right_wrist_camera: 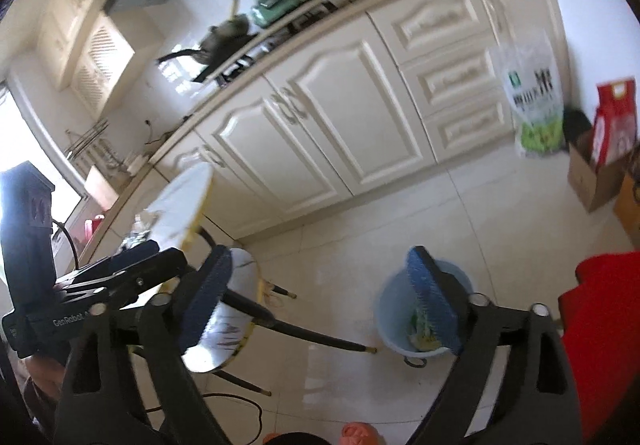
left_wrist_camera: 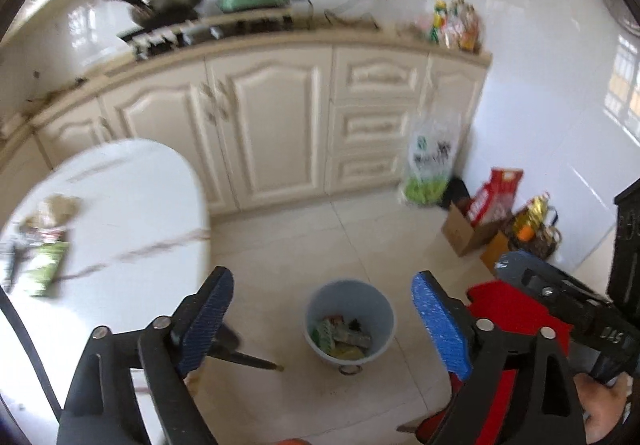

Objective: Collect trash
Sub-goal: 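Move both tools back over the table toward the remaining trash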

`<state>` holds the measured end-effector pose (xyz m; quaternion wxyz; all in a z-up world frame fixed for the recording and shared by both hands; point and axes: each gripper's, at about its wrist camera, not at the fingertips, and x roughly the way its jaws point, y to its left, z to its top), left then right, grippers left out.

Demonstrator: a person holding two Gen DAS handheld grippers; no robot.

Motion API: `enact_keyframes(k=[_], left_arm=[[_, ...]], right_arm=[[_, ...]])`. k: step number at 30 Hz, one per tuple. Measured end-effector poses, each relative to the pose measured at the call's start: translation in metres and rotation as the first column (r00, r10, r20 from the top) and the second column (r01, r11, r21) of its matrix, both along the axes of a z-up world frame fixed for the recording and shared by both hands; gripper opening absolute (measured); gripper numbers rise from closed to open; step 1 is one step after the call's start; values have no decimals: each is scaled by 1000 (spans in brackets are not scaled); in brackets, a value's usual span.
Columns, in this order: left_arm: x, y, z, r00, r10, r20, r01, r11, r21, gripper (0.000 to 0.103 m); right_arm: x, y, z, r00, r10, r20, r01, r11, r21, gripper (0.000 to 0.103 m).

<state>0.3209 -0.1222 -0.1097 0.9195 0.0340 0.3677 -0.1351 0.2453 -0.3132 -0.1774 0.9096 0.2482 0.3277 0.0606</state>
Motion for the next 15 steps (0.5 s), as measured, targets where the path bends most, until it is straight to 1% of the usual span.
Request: enact_keyframes(k=[3,5,6,7,9,12,13,15], left_arm=[[-39,39,25,997,51,65,-50,999,-17,94],[-65,63,38,991,83,103,-80,996,-30,98],[-78,80,45,987,102,122,-99,995,-32,99],[-87,87,47,984,118,130,-115,993,-30,100],[-111,123,56,971,184,150,-183,983,-18,101],[-130,169,59,954,253,162,-254,967,-15,101],[-132,175,60,950,268,162,-269,963,-14,101],[-145,211,59,931,328,161,-330,944,-19,101]], right_arm=[[-5,31,34,998,39,49,-37,999,-37,94],[-4,55,54,995,73,74,-68,995,-67,99],[-2,71,67,991,97,93,-89,992,-84,100],[0,86,77,987,120,106,-109,989,-101,100],[6,111,89,981,156,114,-141,982,-129,101],[19,158,106,966,230,119,-209,963,-170,103],[28,179,110,957,266,114,-242,952,-188,103],[38,208,114,945,312,100,-285,934,-214,103]])
